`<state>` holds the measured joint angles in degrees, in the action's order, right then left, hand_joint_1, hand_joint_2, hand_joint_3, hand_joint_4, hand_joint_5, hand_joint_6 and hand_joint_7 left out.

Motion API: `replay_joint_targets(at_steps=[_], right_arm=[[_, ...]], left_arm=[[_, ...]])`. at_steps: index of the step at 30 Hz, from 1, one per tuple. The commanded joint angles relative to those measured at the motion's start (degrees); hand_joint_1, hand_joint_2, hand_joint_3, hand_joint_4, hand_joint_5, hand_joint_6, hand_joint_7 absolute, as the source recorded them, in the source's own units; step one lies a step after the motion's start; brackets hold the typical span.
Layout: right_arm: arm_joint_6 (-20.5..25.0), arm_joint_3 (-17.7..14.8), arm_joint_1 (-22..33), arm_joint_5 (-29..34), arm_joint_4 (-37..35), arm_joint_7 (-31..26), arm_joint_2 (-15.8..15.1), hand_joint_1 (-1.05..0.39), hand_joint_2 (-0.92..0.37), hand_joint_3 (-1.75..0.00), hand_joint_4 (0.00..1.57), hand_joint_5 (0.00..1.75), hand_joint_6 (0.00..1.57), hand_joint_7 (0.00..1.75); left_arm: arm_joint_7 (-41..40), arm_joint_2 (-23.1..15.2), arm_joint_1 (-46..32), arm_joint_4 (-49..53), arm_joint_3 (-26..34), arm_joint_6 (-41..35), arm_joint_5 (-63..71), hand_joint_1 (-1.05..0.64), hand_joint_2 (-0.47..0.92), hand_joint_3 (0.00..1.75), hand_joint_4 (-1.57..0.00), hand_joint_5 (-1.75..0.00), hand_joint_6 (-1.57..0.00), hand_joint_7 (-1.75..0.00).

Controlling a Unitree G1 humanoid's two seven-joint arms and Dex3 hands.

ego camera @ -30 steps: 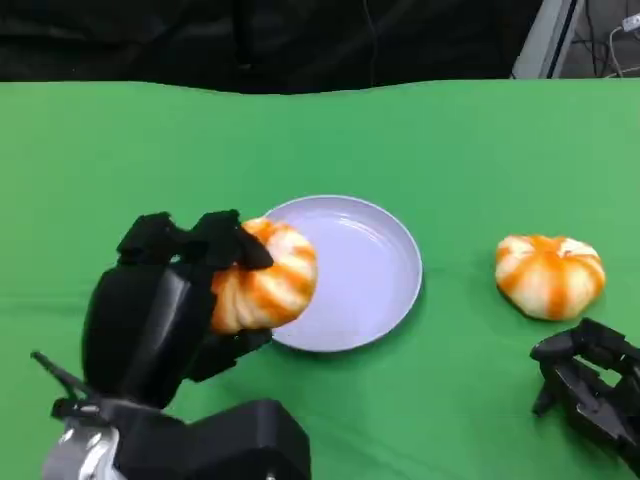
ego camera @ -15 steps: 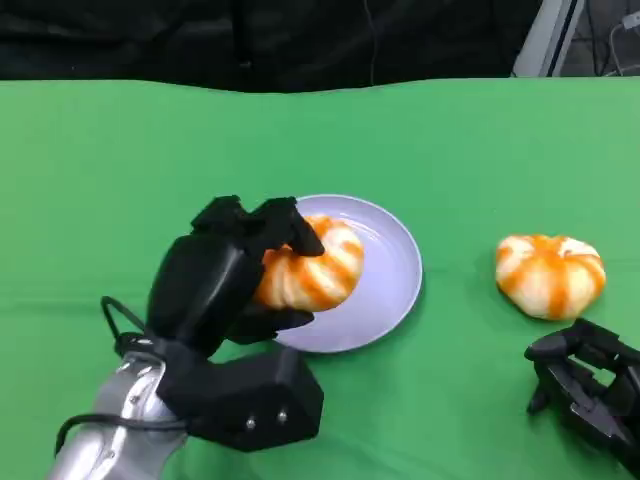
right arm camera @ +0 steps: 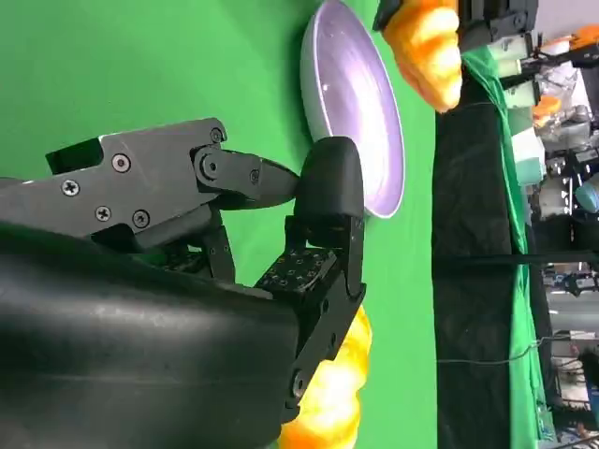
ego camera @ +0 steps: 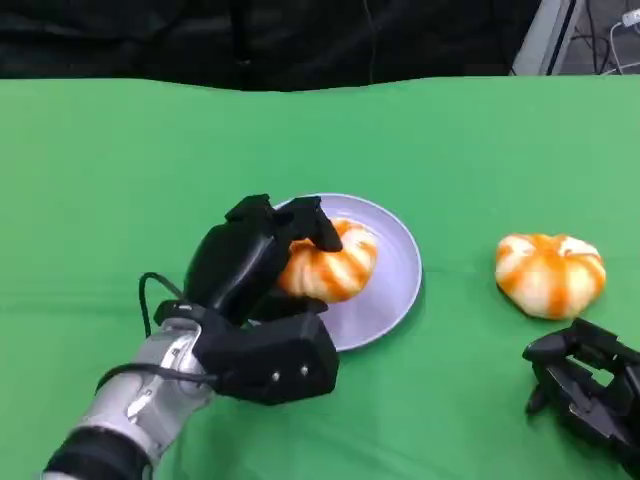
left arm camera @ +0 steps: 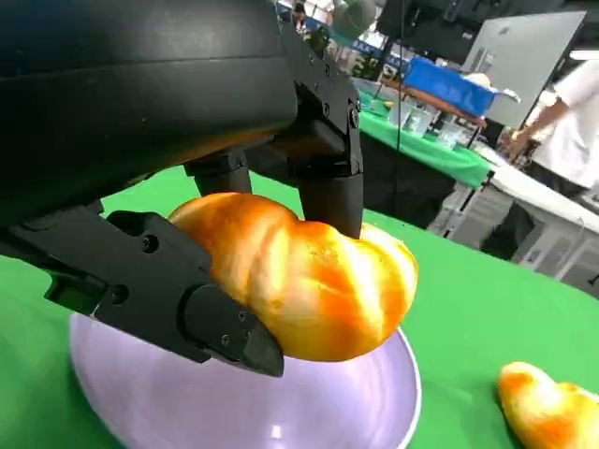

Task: Grasp the bread from the table and place it into the plate.

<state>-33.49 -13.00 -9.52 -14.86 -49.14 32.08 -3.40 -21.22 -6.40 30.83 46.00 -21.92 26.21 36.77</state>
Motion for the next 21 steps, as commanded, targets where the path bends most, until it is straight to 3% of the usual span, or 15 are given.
replay_joint_targets(at_steps=[1,2,3,4,5,7,12,13,17,21], right_arm=[[-0.58,-0.32,0.16,-0.62,0.13,0.18,-0.47,-0.25,-0.92,-0.45,0.63,1.68,0.78,1.02],[-0.63,-0.32,0.16,-0.63,0.10,0.19,-0.43,-0.25,-0.92,-0.45,0.63,1.68,0.78,1.03],[-0.75,-0.26,0.20,-0.42,0.16,-0.10,-0.41,-0.25,-0.92,-0.45,0.63,1.68,0.78,1.03],[-0.82,-0.22,0.22,-0.26,0.21,-0.32,-0.41,-0.26,-0.92,-0.45,0.63,1.69,0.78,1.03],[-1.04,-0.17,0.26,-0.11,0.13,-0.44,-0.43,-0.27,-0.92,-0.44,0.63,1.69,0.78,1.03],[-1.30,-0.07,0.33,0.14,0.10,-0.69,-0.45,-0.27,-0.92,-0.45,0.63,1.70,0.77,1.04],[-1.42,0.01,0.37,0.27,0.19,-1.18,-0.37,-0.27,-0.92,-0.45,0.62,1.72,0.77,1.06],[-1.48,0.00,0.36,0.31,0.20,-1.35,-0.34,-0.27,-0.92,-0.45,0.62,1.72,0.77,1.07],[-1.56,0.05,0.37,0.07,0.45,-1.31,-0.17,-0.27,-0.92,-0.45,0.63,1.72,0.77,1.07],[-1.18,-0.01,0.39,-0.21,0.44,-1.05,-0.24,-0.27,-0.92,-0.45,0.63,1.71,0.76,1.07]], left_arm=[[1.10,0.23,2.50,4.77,0.12,1.87,-2.04,-0.15,0.83,0.00,-0.55,-1.38,-0.64,-1.10],[1.80,0.38,2.80,5.63,0.14,2.07,-2.62,-0.21,0.82,0.00,-0.65,-1.07,-0.83,-0.63],[3.01,0.22,3.02,5.97,-0.18,1.82,-2.72,-0.23,0.82,0.00,-0.70,-0.96,-0.92,-0.42],[3.65,0.05,3.16,6.06,-0.46,1.64,-2.64,-0.33,0.84,0.00,-0.74,-0.59,-0.90,-0.19],[4.68,-0.16,3.21,5.97,-0.84,1.18,-2.42,-0.38,0.85,0.01,-0.78,-0.36,-0.87,-0.10],[6.51,-0.50,3.17,5.48,-1.35,0.36,-2.17,-0.50,0.90,0.02,-0.74,-0.12,-0.75,-0.03],[8.68,-1.17,2.65,3.81,-1.98,-1.05,-2.00,-0.61,0.92,0.05,-0.68,-0.01,-0.63,0.00],[9.65,-1.44,2.38,3.09,-2.14,-1.60,-2.02,-0.72,0.92,0.15,-0.56,-0.01,-0.52,0.00],[17.82,-3.14,0.45,-2.82,-1.85,-4.92,-4.17,-0.92,0.92,0.47,-0.27,0.00,-0.15,0.00],[23.72,-4.41,-1.40,-8.48,-1.08,-7.48,-6.49,-0.98,0.92,0.67,-0.12,0.00,-0.02,0.00]])
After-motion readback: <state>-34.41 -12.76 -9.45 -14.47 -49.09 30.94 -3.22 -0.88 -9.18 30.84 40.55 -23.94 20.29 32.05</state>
